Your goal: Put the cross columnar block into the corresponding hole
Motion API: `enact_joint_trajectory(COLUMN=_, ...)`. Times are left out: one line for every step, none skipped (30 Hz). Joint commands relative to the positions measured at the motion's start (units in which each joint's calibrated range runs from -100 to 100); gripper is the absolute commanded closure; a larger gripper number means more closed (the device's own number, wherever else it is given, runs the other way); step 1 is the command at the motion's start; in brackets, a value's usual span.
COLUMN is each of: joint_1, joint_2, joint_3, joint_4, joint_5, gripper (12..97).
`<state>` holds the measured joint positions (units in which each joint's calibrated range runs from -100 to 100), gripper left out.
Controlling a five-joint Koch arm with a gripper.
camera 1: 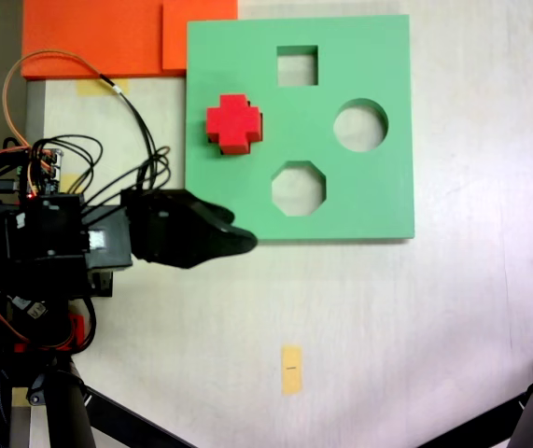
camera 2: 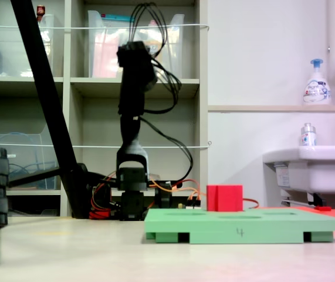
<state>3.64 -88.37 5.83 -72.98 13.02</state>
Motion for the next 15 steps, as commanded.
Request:
enact_joint_trajectory(joint_1=-1.07, joint_2=-11.07, joint_3=-16.0, joint_4=20.55, joint_5=-6.54, gripper=56.3)
enact_joint_trajectory(joint_1=-1.42, joint_2=-11.63, joint_3=-27.27, joint_4=29.5, joint_5=-8.16, gripper=56.4)
enact_joint_trajectory(joint_1=-1.56, joint_2=-11.63, joint_3=-37.93, joint_4=38.65, joint_5=-9.23, gripper=56.4)
enact_joint_trajectory(joint_1=-2.0, joint_2=-11.63, joint_3=-47.01, joint_4=46.36, joint_5=-9.87, gripper=56.4)
enact_joint_trajectory(joint_1=-2.34, joint_2=-11.63, joint_3=-53.19, joint_4=50.02, joint_5=-9.91, gripper=56.6)
enact_joint_trajectory(joint_1=-2.39, joint_2=-11.63, joint_3=-58.07, joint_4=51.36, joint_5=-9.96, gripper=56.6)
enact_joint_trajectory(joint_1=-2.59, joint_2=-11.63, joint_3=-63.26, joint_4=53.19, joint_5=-9.96, gripper=56.6)
enact_joint_trajectory(joint_1=-2.39, joint_2=-11.63, joint_3=-68.84, joint_4=55.99, joint_5=-10.01, gripper=56.7)
enact_joint_trajectory(joint_1=-1.76, joint_2=-11.63, joint_3=-75.62, joint_4=60.41, joint_5=-10.35, gripper=56.8)
enact_joint_trajectory(joint_1=-1.51, joint_2=-11.63, joint_3=-82.8, joint_4=66.67, joint_5=-10.89, gripper=57.0)
enact_joint_trajectory(joint_1=-0.98, joint_2=-11.63, joint_3=-89.68, joint_4=74.18, joint_5=-10.94, gripper=58.0)
enact_joint_trajectory(joint_1=0.05, joint_2=-11.63, joint_3=-95.36, joint_4=79.29, joint_5=-10.89, gripper=58.9)
enact_joint_trajectory(joint_1=0.2, joint_2=-11.63, joint_3=-99.75, joint_4=81.6, joint_5=-10.79, gripper=59.2)
enact_joint_trajectory(joint_1=0.39, joint_2=-11.63, joint_3=-102.34, joint_4=82.27, joint_5=-10.65, gripper=59.2)
enact_joint_trajectory(joint_1=0.39, joint_2=-11.63, joint_3=-104.53, joint_4=82.27, joint_5=-10.6, gripper=59.2)
